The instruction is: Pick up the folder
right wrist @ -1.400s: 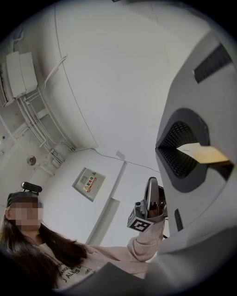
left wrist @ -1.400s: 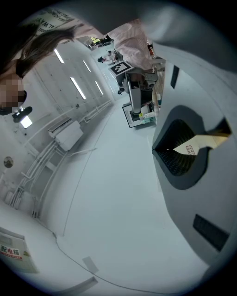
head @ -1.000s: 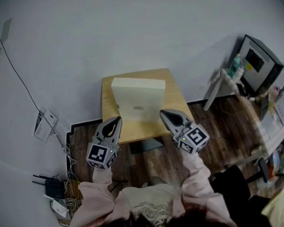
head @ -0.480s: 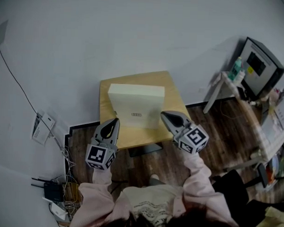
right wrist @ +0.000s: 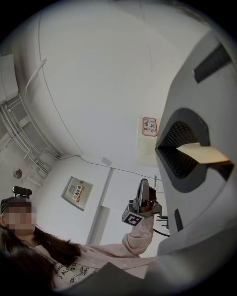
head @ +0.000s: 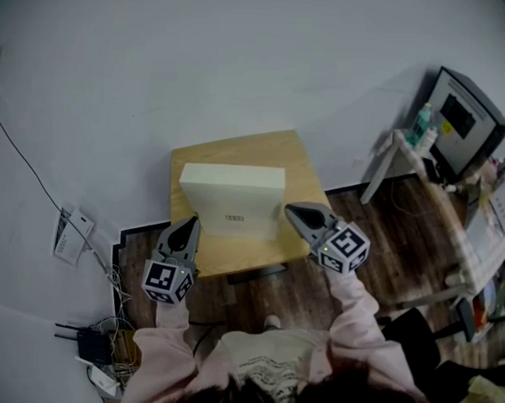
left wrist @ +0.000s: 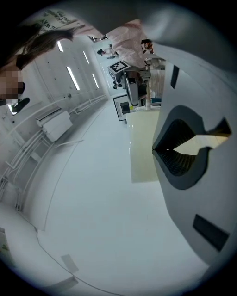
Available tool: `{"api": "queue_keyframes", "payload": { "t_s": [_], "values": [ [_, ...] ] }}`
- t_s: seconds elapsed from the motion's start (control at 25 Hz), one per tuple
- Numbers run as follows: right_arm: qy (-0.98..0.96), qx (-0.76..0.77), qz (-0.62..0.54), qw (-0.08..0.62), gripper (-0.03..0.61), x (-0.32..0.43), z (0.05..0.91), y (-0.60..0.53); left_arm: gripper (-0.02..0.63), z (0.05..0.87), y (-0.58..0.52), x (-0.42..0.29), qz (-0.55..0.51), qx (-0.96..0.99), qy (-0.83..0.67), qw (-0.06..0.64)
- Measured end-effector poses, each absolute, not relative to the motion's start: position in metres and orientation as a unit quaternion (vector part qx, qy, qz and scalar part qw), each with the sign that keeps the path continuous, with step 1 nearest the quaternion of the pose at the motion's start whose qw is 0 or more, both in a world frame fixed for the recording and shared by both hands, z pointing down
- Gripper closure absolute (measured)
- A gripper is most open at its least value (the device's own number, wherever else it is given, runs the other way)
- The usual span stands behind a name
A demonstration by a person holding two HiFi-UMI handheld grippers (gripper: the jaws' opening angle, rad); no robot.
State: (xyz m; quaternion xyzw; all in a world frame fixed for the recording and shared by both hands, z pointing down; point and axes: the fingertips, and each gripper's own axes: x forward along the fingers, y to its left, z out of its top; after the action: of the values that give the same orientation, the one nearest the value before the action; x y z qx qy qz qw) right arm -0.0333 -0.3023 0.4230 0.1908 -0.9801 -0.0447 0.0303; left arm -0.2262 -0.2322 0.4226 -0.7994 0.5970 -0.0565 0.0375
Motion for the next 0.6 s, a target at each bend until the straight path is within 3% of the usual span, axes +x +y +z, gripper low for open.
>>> {"api": "queue_keyframes", "payload": {
  "t_s": [0.4, 0.6],
  "values": [
    [-0.981, 0.181, -0.018, 0.065, 0.561, -0.033, 0.449, -0.328, 0.6, 0.453, -0.253, -0.247, -0.065, -0.789, 0.611, -0.004],
    [-0.981, 0.174, -0.006, 0.083, 0.464, -0.038, 0.461, -0.331, 0.547, 0.46, -0.258, -0.255, -0.068, -0.784, 0.617, -0.013]
  ]
}}
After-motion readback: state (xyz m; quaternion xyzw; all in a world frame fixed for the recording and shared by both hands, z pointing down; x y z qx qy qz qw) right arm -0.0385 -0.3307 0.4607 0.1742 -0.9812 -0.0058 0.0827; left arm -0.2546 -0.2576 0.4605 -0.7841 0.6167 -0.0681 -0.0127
